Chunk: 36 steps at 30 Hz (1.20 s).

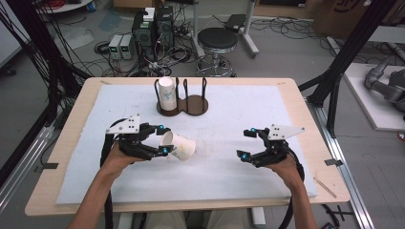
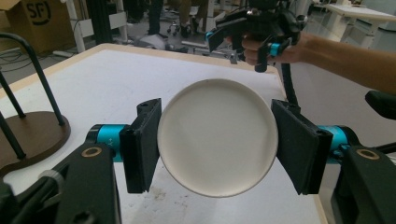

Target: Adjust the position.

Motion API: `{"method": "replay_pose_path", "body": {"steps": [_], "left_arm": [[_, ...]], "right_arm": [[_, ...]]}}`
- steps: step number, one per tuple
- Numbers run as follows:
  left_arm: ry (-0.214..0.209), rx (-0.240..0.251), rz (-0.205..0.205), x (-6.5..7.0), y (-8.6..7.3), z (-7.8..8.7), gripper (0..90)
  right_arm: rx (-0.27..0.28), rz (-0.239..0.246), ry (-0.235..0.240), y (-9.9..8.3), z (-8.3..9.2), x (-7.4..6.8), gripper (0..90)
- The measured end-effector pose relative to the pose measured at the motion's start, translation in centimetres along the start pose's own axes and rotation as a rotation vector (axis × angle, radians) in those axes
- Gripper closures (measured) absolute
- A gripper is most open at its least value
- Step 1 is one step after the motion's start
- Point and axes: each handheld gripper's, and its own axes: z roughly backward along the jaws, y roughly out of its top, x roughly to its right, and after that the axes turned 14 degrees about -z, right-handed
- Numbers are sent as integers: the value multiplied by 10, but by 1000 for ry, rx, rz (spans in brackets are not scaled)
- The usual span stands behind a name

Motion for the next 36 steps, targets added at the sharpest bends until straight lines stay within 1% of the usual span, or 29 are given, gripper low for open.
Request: {"method": "replay_pose_path", "body": {"steps": [1, 2, 7, 12, 13, 17, 20, 26, 30, 31, 33, 34, 36], "left_arm": [[-1, 1, 1, 0, 0, 0, 364], [-1, 1, 0, 0, 0, 0, 364], [-13, 22, 5, 1, 2, 0, 364], [-23, 36, -10, 3, 8, -2, 365], [-27, 37, -14, 4, 10, -3, 364], [-44, 50, -22, 7, 14, -9, 365], [-54, 51, -29, 8, 16, -12, 364], [-71, 52, -27, 9, 17, -17, 364], [-78, 51, -29, 10, 17, -20, 365], [-79, 49, -28, 10, 17, -20, 364], [-81, 51, -30, 10, 17, -22, 365], [-83, 49, -31, 11, 17, -22, 364], [-85, 52, -30, 11, 17, -23, 365]], "right_arm": [[-12, 8, 24, 4, -2, -2, 162], [-12, 26, 29, 7, -4, -3, 162], [-24, 48, 75, 19, -11, -9, 162], [-28, 63, 119, 25, -19, -12, 162], [-33, 62, 133, 25, -21, -13, 162], [-26, 79, 196, 31, -31, -17, 162], [-25, 90, 238, 35, -39, -21, 162], [-29, 107, 293, 43, -60, -28, 162], [-51, 111, 313, 46, -72, -30, 162], [-45, 112, 323, 46, -74, -31, 162], [-43, 102, 340, 47, -76, -32, 162], [-40, 107, 343, 47, -77, -32, 162], [-35, 103, 347, 48, -78, -32, 162]]}}
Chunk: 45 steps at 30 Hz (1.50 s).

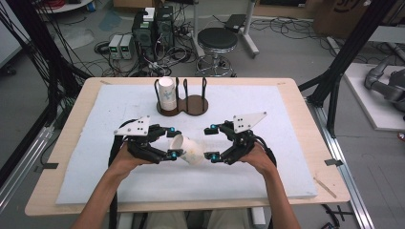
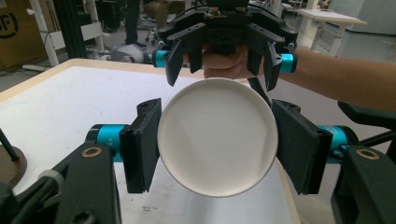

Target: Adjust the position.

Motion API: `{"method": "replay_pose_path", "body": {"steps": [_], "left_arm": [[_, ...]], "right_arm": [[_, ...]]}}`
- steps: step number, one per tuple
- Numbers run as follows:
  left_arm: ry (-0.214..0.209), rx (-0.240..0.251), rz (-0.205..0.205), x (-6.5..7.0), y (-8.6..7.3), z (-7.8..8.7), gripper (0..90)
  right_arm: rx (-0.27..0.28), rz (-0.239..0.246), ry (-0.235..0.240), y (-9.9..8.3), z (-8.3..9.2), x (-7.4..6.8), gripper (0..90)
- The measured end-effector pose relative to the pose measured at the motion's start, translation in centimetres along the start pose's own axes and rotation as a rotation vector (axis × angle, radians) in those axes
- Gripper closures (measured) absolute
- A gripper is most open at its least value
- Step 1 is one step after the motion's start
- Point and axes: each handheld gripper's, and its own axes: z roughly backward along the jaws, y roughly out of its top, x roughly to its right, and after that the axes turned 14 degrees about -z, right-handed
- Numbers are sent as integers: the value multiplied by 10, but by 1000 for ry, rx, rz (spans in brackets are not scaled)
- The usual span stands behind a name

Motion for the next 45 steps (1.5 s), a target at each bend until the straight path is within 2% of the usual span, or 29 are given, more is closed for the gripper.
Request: {"method": "replay_pose_path", "body": {"steps": [7, 14, 20, 26, 32, 40, 41, 42, 43, 44, 45], "left_arm": [[-19, 14, -8, 0, 3, -6, 365], [-30, 36, -20, 0, 10, -7, 364], [-32, 41, -25, 1, 12, -7, 364], [-30, 52, -27, 1, 13, -6, 365], [-25, 53, -34, 1, 14, -4, 365], [-35, 42, -35, 1, 13, -4, 356], [-38, 41, -27, 1, 13, -5, 344], [-38, 42, -17, 1, 13, -6, 269], [-18, 36, -8, 2, 13, -7, 178], [-5, 27, -16, 1, 13, -7, 120], [-6, 30, -21, 1, 13, -6, 120]], "right_arm": [[12, 5, 20, 1, -8, -1, 170], [-28, 10, 52, 0, -29, -2, 173], [-45, 3, 65, 0, -39, -1, 173], [-57, -14, 68, -1, -42, 0, 173], [-60, -10, 68, -2, -44, 1, 256], [-79, -4, 65, -2, -42, 0, 294], [-79, 0, 64, -1, -42, 0, 294], [-83, -2, 66, -2, -42, 0, 295], [-86, -4, 69, -2, -42, -1, 295], [-90, 4, 64, -2, -42, -1, 295], [-95, 0, 66, -2, -41, -1, 295]]}}
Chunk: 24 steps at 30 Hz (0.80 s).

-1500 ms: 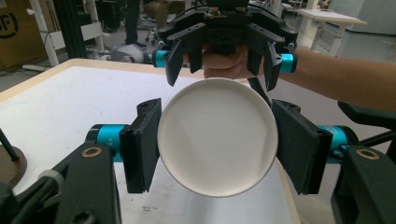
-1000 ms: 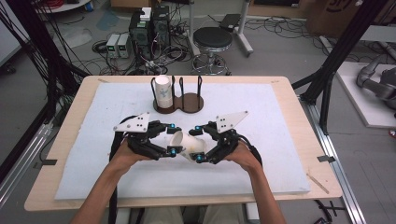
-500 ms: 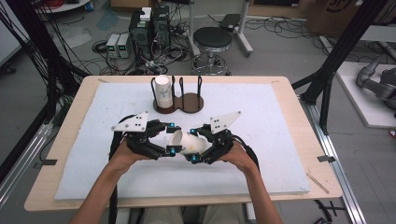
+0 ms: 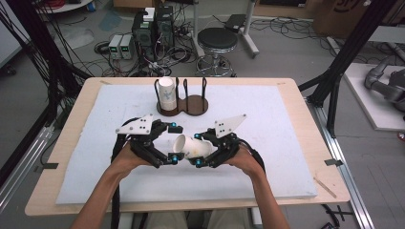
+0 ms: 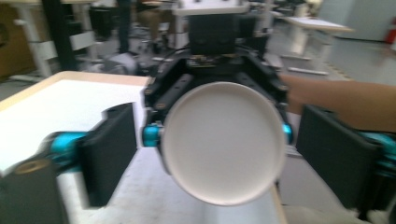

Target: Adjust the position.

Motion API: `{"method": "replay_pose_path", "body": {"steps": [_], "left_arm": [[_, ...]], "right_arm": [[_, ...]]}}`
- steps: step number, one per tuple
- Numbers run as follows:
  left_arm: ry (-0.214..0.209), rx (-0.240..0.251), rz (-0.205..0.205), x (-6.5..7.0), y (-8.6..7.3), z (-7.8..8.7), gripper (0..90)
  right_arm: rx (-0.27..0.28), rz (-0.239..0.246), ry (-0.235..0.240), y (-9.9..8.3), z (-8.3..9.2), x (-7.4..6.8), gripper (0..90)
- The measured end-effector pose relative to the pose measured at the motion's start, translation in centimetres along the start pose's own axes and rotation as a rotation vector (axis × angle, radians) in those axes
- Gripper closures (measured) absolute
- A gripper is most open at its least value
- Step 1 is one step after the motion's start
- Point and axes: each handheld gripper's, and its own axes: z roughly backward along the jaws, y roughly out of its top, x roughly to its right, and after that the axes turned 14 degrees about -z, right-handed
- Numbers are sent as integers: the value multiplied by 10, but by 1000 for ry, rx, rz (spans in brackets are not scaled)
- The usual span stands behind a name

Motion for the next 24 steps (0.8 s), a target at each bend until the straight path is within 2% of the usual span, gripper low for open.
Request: {"method": "replay_pose_path", "body": {"steps": [2, 6, 10, 13, 16, 19, 22, 24], "left_arm": [[3, 6, 9, -1, 0, 2, 120], [-11, 11, -13, -1, -1, 7, 123], [9, -54, -28, 0, 2, 9, 123], [35, -143, -56, 3, 5, 11, 124], [27, -243, -93, 5, 8, 11, 130], [-12, -298, -71, 5, 7, 9, 130], [-20, -421, -77, 3, 4, 5, 130], [-29, -486, -75, 2, 1, 1, 131]], "right_arm": [[-2, 1, -2, 0, 1, -1, 296], [-3, -1, -14, 0, 2, 0, 296], [-25, -12, -31, -1, 3, 0, 295], [-48, -19, -50, -1, 2, -1, 295], [-107, -9, -95, 1, 3, -3, 295], [-179, -11, -148, 5, 4, -6, 295], [-257, -4, -196, 9, 4, -9, 295], [-307, 0, -219, 12, 3, -11, 296]]}}
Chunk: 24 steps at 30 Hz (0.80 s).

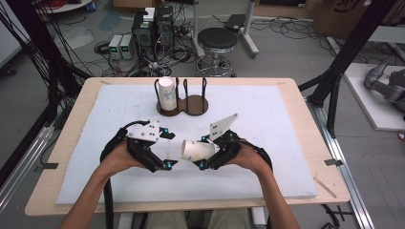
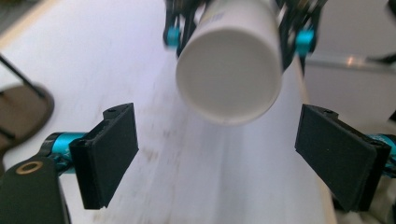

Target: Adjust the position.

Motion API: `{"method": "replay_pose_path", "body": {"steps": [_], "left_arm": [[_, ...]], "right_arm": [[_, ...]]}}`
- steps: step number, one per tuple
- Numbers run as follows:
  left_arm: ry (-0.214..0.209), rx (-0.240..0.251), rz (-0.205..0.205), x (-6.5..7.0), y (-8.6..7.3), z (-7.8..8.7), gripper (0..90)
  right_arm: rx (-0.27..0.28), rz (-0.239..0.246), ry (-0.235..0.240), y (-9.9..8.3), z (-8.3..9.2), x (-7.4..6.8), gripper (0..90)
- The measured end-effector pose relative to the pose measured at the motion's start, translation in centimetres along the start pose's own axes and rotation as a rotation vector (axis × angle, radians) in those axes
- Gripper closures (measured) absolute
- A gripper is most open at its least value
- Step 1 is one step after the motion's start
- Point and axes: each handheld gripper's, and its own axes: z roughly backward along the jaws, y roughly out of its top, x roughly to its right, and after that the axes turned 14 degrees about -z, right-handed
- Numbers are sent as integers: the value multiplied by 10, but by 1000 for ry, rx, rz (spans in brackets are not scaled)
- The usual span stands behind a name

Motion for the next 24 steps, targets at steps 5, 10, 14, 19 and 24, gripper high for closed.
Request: {"method": "replay_pose_path", "body": {"steps": [5, 10, 14, 19, 24], "left_arm": [[-41, -127, -5, -4, 1, -8, 133], [-73, -222, -8, -7, 4, -13, 136], [-87, -252, -11, -8, 7, -12, 136], [-106, -278, 3, -10, 8, -12, 136], [-141, -275, -4, -9, 15, -22, 136]], "right_arm": [[-111, 18, -43, 7, -2, -5, 295], [-193, 34, -78, 13, -6, -8, 295], [-222, 50, -90, 17, -7, -8, 295], [-232, 54, -92, 18, -8, -8, 295], [-246, 53, -89, 20, -8, -8, 295]]}}
